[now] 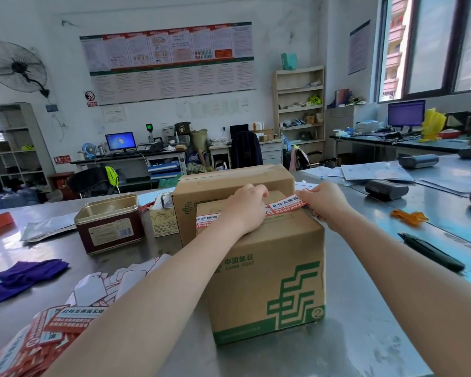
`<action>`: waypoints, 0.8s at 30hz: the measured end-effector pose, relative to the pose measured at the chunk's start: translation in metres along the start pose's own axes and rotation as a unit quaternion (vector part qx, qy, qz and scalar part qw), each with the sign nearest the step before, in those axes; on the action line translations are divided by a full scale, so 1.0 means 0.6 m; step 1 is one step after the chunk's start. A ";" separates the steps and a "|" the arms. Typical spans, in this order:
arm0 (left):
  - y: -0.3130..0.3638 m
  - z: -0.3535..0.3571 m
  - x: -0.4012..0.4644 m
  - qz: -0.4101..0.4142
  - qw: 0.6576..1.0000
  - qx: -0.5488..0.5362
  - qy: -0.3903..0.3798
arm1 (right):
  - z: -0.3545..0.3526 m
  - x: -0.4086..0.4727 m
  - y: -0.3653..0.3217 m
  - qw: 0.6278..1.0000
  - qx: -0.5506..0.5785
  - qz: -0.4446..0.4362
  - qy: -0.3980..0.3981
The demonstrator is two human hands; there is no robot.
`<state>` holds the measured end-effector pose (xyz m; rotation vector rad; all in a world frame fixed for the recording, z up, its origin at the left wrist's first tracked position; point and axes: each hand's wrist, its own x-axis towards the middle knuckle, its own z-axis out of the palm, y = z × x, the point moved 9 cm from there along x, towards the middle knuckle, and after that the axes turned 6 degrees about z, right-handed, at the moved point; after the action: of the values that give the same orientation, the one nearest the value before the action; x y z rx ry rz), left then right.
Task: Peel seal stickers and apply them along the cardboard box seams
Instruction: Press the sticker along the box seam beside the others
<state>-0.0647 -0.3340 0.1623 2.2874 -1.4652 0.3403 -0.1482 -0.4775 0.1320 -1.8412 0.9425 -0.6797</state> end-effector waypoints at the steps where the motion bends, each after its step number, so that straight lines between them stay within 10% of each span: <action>1: 0.007 -0.004 -0.001 0.015 1.000 0.001 0.007 | 0.001 -0.001 0.001 1.000 -0.002 0.000 0.001; 24: 0.022 -0.016 -0.018 0.016 1.000 -0.024 0.012 | 0.023 0.002 0.058 0.997 0.056 0.035 -0.027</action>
<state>-0.0809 -0.3258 0.1692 2.2168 -1.4830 0.3365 -0.1482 -0.4816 0.0947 -1.7126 0.9102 -0.6242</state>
